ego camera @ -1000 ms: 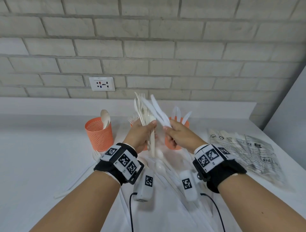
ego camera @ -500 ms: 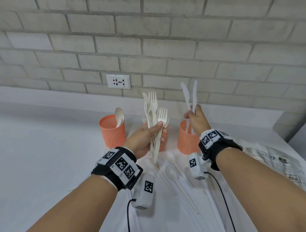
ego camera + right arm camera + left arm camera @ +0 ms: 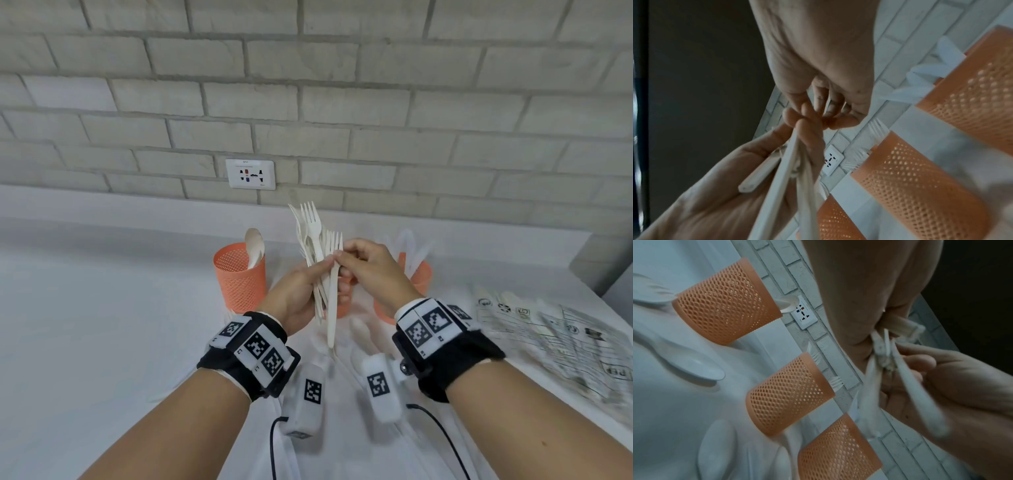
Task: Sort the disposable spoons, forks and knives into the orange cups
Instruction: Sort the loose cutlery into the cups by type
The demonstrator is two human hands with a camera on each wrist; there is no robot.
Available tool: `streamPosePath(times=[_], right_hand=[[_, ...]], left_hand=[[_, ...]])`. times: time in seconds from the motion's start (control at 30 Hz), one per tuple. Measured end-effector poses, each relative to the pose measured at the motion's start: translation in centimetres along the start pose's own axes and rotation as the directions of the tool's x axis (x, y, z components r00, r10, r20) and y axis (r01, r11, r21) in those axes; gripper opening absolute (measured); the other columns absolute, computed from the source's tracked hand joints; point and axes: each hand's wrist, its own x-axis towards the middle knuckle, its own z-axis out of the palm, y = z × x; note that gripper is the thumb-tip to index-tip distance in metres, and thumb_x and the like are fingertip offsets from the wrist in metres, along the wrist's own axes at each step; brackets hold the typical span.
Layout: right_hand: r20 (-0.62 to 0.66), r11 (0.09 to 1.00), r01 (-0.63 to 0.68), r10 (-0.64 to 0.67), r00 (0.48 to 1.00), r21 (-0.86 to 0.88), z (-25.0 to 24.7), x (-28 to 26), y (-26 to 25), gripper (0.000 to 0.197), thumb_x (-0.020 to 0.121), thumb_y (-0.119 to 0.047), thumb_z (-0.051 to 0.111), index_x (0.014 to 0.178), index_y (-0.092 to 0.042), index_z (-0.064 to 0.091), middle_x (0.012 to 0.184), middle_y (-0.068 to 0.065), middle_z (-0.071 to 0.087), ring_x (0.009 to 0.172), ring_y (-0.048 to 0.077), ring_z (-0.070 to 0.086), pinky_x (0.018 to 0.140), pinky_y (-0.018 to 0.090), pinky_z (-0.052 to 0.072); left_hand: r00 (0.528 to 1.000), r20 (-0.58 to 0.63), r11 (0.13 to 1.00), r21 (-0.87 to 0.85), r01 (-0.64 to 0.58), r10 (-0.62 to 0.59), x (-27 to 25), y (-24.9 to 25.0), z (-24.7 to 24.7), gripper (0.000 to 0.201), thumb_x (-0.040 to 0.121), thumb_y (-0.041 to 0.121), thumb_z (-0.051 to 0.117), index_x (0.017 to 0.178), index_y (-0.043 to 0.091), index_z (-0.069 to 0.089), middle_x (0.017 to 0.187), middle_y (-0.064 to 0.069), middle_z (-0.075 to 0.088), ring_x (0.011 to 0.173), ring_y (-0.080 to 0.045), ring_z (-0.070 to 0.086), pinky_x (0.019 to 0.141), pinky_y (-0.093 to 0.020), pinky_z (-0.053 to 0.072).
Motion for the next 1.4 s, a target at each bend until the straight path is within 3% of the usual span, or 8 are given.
streamPosePath(times=[0.17,0.33,0.43,0.5,0.7,0.83,0.97,1.4], right_hand=[[0.031,0.997,-0.073,0.073,0.997,0.028,1.1,-0.3,-0.6,0.018,0.093,-0.019,0.053,0.088,-0.004,0.060,0.049,-0.003,0.047,0.043,0.009,0.045,0.055,0.024,0.042],[-0.173,0.993,-0.090,0.103,0.979,0.082,1.3,0.1,-1.2,0.022,0.100,-0.024,0.037,0.105,-0.006,0.048,0.089,0.009,0.060,0.076,0.020,0.061,0.066,0.031,0.052],[-0.283,0.950,-0.036,0.128,0.951,0.310,1.7,0.5,-2.2,0.017,0.101,-0.023,0.032,0.107,-0.009,0.041,0.079,0.006,0.059,0.053,0.012,0.058,0.054,0.028,0.053],[-0.277,0.952,0.013,0.076,0.958,0.306,2.1,0.9,-2.4,0.014,0.098,-0.025,0.042,0.103,-0.012,0.043,0.072,0.002,0.052,0.043,0.008,0.046,0.043,0.023,0.043],[-0.055,0.977,-0.008,0.020,0.998,0.211,4.6,0.9,-1.8,0.034,0.073,-0.014,0.076,0.101,-0.013,0.056,0.078,0.000,0.060,0.073,0.016,0.062,0.068,0.031,0.053],[0.023,0.958,-0.057,0.053,0.998,0.281,4.2,0.9,-1.8,0.028,0.081,-0.011,0.069,0.106,-0.001,0.060,0.068,-0.001,0.059,0.057,0.009,0.055,0.050,0.018,0.042],[0.047,0.876,-0.143,0.136,0.990,0.461,4.6,1.3,-1.7,0.016,0.084,-0.009,0.064,0.098,-0.003,0.060,0.058,0.003,0.044,0.043,0.010,0.041,0.038,0.019,0.035],[0.044,0.883,-0.090,0.079,0.996,0.461,5.9,1.3,-0.9,0.012,0.085,-0.015,0.066,0.081,-0.008,0.057,0.052,0.008,0.052,0.037,0.015,0.043,0.037,0.021,0.036]], left_hand=[[0.999,0.009,0.999,0.042,0.031,-0.032,-0.8,0.4,-0.3,0.039,0.100,0.025,0.035,0.084,-0.002,0.058,0.061,-0.010,0.064,0.055,-0.017,0.064,0.059,-0.028,0.058],[0.988,-0.153,0.998,0.055,0.009,-0.001,-0.3,0.1,-0.4,0.020,0.093,0.014,0.046,0.087,0.003,0.062,0.080,-0.010,0.067,0.077,-0.023,0.065,0.069,-0.033,0.054],[0.978,-0.190,0.993,0.103,-0.062,0.081,-0.5,0.0,-1.1,0.013,0.095,0.009,0.045,0.088,0.004,0.054,0.073,-0.005,0.059,0.064,-0.018,0.063,0.058,-0.028,0.055],[0.971,-0.196,0.962,0.259,-0.086,0.139,-0.9,-0.1,-1.5,0.013,0.098,0.011,0.041,0.090,0.003,0.048,0.068,-0.004,0.053,0.047,-0.012,0.055,0.052,-0.027,0.051],[0.946,-0.162,0.809,0.571,-0.141,0.279,-1.6,-0.1,-1.4,0.024,0.097,0.007,0.040,0.120,0.013,0.037,0.061,-0.001,0.043,0.043,-0.009,0.042,0.042,-0.024,0.038],[0.968,-0.116,0.869,0.473,-0.144,0.223,-2.5,0.4,-2.2,0.009,0.096,0.007,0.043,0.100,0.012,0.036,0.057,-0.002,0.037,0.041,-0.007,0.033,0.040,-0.021,0.029],[0.978,-0.023,0.901,0.393,-0.182,0.208,-2.9,0.5,-2.7,0.020,0.097,0.020,0.049,0.108,0.006,0.039,0.058,0.002,0.045,0.040,-0.007,0.033,0.040,-0.021,0.029],[0.980,-0.039,0.944,0.280,-0.174,0.193,-2.3,1.0,-4.0,0.025,0.100,0.017,0.041,0.101,-0.003,0.055,0.072,-0.020,0.059,0.051,-0.022,0.060,0.049,-0.030,0.054]])
